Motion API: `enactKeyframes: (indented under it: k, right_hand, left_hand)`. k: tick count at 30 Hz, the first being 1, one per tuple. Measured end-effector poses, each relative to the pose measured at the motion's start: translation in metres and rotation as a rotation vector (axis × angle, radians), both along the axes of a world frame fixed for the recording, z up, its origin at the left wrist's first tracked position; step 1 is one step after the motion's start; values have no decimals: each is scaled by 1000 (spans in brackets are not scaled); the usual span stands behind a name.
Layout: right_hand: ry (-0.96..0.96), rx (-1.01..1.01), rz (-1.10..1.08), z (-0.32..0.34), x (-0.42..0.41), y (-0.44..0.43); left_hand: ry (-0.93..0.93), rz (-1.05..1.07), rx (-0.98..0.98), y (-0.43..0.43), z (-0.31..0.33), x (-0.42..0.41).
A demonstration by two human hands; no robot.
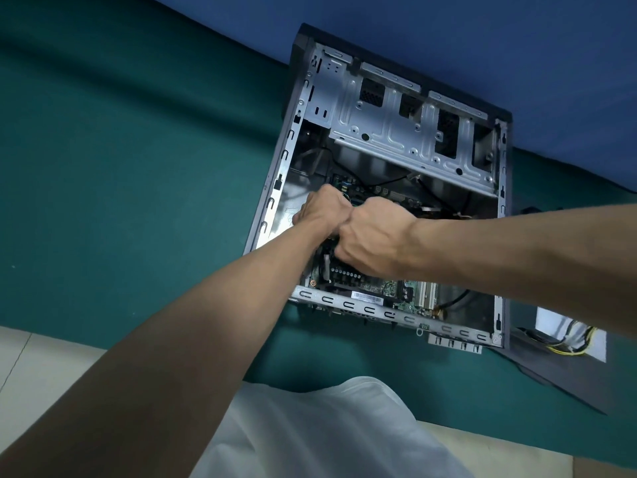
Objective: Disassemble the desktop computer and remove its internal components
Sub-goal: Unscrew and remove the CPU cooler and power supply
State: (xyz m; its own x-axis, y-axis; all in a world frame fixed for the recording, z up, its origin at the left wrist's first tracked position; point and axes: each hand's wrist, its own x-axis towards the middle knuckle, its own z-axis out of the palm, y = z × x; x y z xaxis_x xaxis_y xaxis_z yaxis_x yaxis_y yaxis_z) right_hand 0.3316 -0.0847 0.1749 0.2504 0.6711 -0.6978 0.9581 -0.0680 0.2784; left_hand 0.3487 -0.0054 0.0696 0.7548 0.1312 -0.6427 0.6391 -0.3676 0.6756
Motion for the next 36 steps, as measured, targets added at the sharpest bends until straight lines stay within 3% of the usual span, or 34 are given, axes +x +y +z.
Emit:
enactKeyframes:
  k: [2,6,8,9,10,12,15,17,19,20,22,24,27,29,30,32,36]
  right_hand:
    - [71,116,-286,-3,2,-1]
    - [290,495,-1583,-13,17,-11]
    - [505,450,-2151,-15,22,-21]
    - [566,374,-2240,-16,22,-23]
    - [577,300,-2228,-17,20,-23]
    - [440,234,-1917,-20,17,-17]
    - [143,136,-922,-13,11,-10]
    - [71,53,-300,-3,14,-7]
    - [23,-10,35,3,20,-4]
    - [10,1,65,3,23,-1]
    - [68,95,-130,-2,24,3]
    - [169,251,-563,-10,21,0]
    - [310,469,-1400,-13,27,-11]
    - [487,427,-1852,-10,31,-19]
    - [540,350,-1912,-8,32,-19]
    - [490,257,-1776,-9,32,-14]
    - [164,196,-760,1,19,-4]
  left_hand:
    - [0,-14,-11,-1,0,1]
    - [-22,-14,32,-5,-3,1]
    - [-11,-6,14,-7,-5,1]
    - [-8,-5,9,-7,-6,2]
    - [-4,-6,8,-7,-6,3]
    - [-1,-4,22,-7,-7,3]
    - [1,-1,1,-5,-6,2]
    - [16,59,-50,-3,-6,2]
    - [43,157,-87,-2,-5,2]
    - [47,183,-86,-3,-5,2]
    - [33,127,-51,-4,-6,2]
    - [5,66,-18,-4,-8,2]
    - [-3,28,9,-5,-10,4]
    - [8,32,-31,-6,-10,4]
    - [10,50,-51,-7,-11,4]
    - [10,58,-60,-6,-12,4]
    - [-8,99,-63,-4,-10,3]
